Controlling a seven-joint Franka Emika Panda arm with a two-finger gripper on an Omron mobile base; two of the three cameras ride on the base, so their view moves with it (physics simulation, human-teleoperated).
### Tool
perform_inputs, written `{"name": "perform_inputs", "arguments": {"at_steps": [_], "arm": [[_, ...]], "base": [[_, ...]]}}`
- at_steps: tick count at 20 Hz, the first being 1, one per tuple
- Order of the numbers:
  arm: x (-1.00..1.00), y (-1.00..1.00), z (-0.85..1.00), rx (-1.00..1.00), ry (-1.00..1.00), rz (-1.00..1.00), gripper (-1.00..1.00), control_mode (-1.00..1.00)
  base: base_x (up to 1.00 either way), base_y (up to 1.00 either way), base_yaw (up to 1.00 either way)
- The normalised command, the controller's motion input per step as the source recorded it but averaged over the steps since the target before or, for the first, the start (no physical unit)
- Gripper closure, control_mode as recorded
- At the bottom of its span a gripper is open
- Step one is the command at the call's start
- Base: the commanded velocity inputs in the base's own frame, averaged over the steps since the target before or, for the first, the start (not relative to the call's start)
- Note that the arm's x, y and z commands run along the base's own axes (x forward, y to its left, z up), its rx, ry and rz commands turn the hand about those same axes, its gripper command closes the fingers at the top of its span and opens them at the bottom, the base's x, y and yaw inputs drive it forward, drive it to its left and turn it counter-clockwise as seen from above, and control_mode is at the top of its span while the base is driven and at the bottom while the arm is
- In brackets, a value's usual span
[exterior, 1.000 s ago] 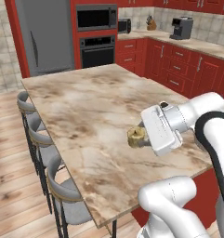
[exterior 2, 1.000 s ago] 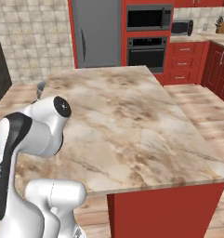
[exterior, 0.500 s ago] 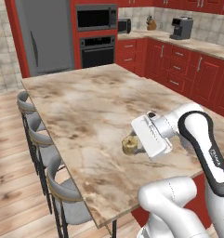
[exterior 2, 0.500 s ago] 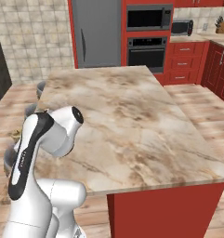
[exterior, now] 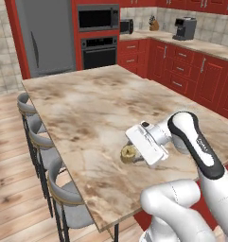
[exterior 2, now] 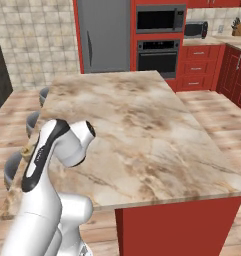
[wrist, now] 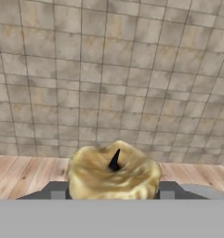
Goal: Get the candle and the beer from the cabinet and move them to the dining counter.
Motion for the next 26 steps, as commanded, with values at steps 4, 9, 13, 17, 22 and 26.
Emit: {"name": "perform_inputs", "arguments": {"at_steps": [4,9,13,17,22,26], "arm": [[0.33,0.13,-0.46,0.0,0.0,0.11,1.0,-1.0],[0.3,0.14,-0.46,0.0,0.0,0.06,1.0,-1.0],[0.29,0.06,-0.38,0.01,0.0,0.06,1.0,-1.0],[0.26,0.1,-0.36,0.02,0.0,0.06,1.0,-1.0],[0.23,0.13,-0.36,0.02,0.0,0.05,1.0,-1.0],[0.25,0.12,-0.33,0.01,0.0,0.05,1.0,-1.0]], "base": [[0.0,0.0,0.0],[0.0,0.0,0.0],[0.0,0.0,0.0],[0.0,0.0,0.0],[0.0,0.0,0.0],[0.0,0.0,0.0]]}}
